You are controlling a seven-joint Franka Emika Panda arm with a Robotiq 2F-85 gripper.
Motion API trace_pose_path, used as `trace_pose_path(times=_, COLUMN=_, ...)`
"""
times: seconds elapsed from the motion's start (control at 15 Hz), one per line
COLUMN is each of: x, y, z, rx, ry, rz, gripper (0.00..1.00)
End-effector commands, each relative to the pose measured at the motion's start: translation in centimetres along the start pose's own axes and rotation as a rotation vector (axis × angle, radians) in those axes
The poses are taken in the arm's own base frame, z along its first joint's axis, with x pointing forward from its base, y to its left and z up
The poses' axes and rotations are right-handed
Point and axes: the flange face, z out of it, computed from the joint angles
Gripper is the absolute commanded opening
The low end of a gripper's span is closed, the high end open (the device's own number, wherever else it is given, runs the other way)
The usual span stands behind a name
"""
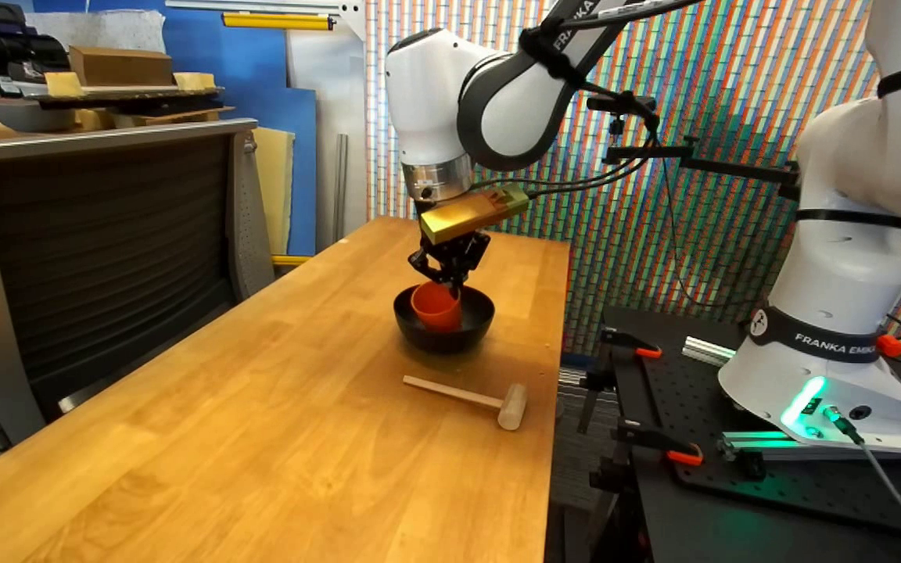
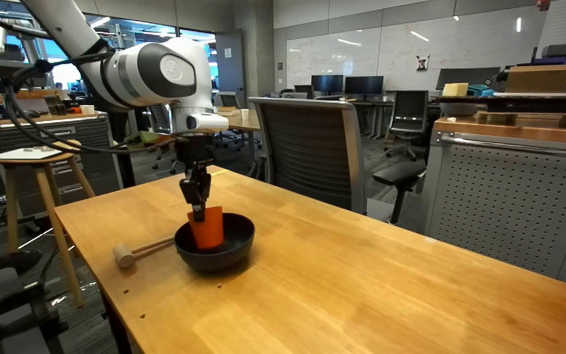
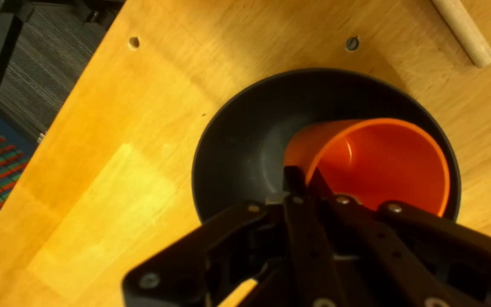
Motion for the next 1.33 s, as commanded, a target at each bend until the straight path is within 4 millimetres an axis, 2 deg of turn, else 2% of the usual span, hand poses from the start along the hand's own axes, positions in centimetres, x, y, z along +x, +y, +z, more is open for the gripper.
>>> trace_pose_path(times=0.0, x=1.3, y=-0.7, z=1.2, rx=0.014, ry=-0.016, rz=-0.024, gripper=0.31)
trace_pose_path(times=0.13, x=1.3, y=-1.0, z=0.8, rx=0.007, ry=0.005, rz=-0.031, gripper=0.45)
trace_pose_path(times=0.27, x=0.8, y=-1.5, z=-0.4, rx=-0.001, ry=0.05, rz=-0.04, gripper=0.61)
trace_pose_path(times=0.47, x=0.0, y=-2.2, z=-3.0, rx=-0.029, ry=0.17, rz=0.015, gripper=0.83)
trace_pose_path(times=0.6, x=-1.3, y=-2.9, z=-4.5, rx=-0.06, ry=0.283, rz=0.013, gripper=0.98)
trace_pose_path(times=0.73, x=-2.8, y=-3.4, z=-6.3, rx=-0.069, ry=0.322, rz=0.001, gripper=1.0)
trace_pose_path(times=0.87, x=-5.3, y=-3.9, z=-9.2, rx=-0.027, ry=0.301, rz=-0.119, gripper=1.0)
trace_pose_path(times=1.0, x=-7.5, y=-3.9, z=-13.0, rx=0.054, ry=0.266, rz=-0.241, gripper=1.0)
trace_pose_path(times=1.27, x=-10.7, y=-2.7, z=-21.3, rx=0.205, ry=0.213, rz=-0.427, gripper=1.0)
